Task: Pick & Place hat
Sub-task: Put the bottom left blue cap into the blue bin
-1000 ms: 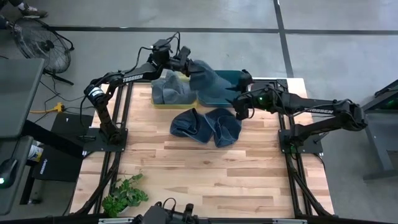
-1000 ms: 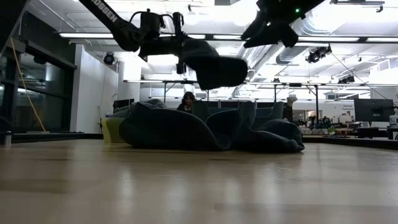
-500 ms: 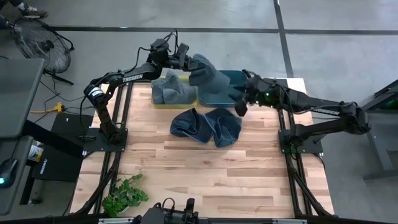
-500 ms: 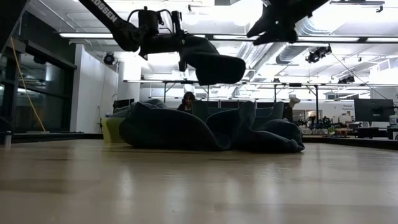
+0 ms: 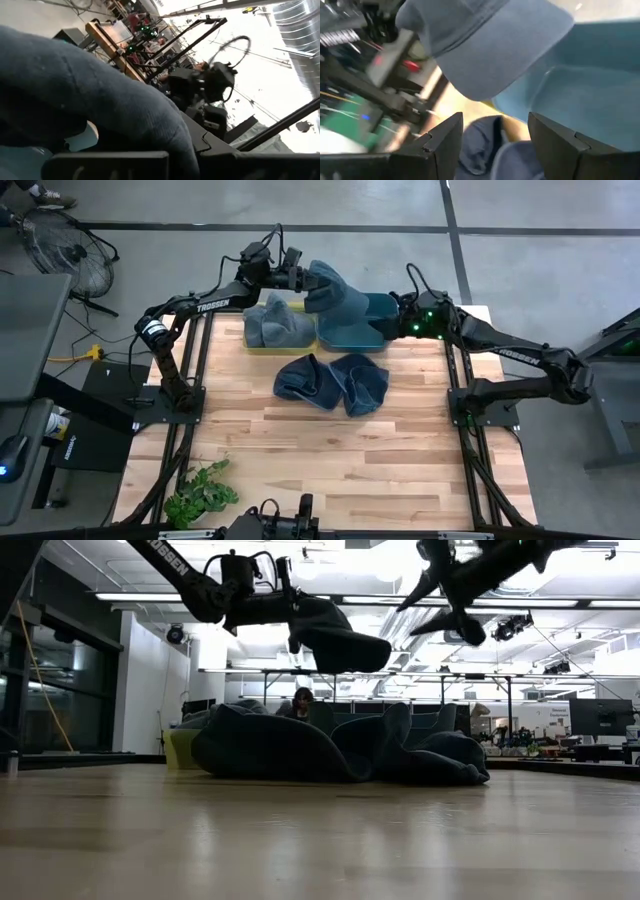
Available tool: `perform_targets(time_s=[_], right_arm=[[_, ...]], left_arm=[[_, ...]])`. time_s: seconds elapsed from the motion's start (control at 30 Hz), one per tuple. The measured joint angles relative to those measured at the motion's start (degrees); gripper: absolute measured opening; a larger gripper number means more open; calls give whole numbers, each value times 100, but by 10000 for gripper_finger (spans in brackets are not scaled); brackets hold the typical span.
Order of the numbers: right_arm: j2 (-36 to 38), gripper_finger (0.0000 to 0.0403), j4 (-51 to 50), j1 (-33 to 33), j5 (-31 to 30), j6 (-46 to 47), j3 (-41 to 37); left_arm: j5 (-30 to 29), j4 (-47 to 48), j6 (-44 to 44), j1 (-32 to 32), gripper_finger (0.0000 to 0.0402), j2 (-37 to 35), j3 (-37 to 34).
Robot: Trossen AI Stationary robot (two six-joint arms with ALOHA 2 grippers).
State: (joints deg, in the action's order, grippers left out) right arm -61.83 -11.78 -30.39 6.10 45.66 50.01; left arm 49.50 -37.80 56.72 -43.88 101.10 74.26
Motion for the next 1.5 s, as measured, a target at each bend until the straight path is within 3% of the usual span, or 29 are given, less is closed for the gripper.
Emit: perform_targets(time_s=[0.17,0.37,0.67,1.13,1.5], right_arm=[[-10,218,1716,-612,756,996,-947],[-47,217,3560,-1099,1154,1980,-1746],[-51,220,3608,-1357,1133,2005,-1883],[-77,223,3823,-1506,1406,2008,-1854],[-819,223,4182,-1244,1531,2041,-1463]], left_arm=[[-131,2,-162,2,0,0,0],[-447,6,-734,118,0,0,0],[-976,-76,-1487,546,0,0,0],[-1355,-281,-1583,914,0,2,7],[-1458,-478,-1576,916,0,4,7]])
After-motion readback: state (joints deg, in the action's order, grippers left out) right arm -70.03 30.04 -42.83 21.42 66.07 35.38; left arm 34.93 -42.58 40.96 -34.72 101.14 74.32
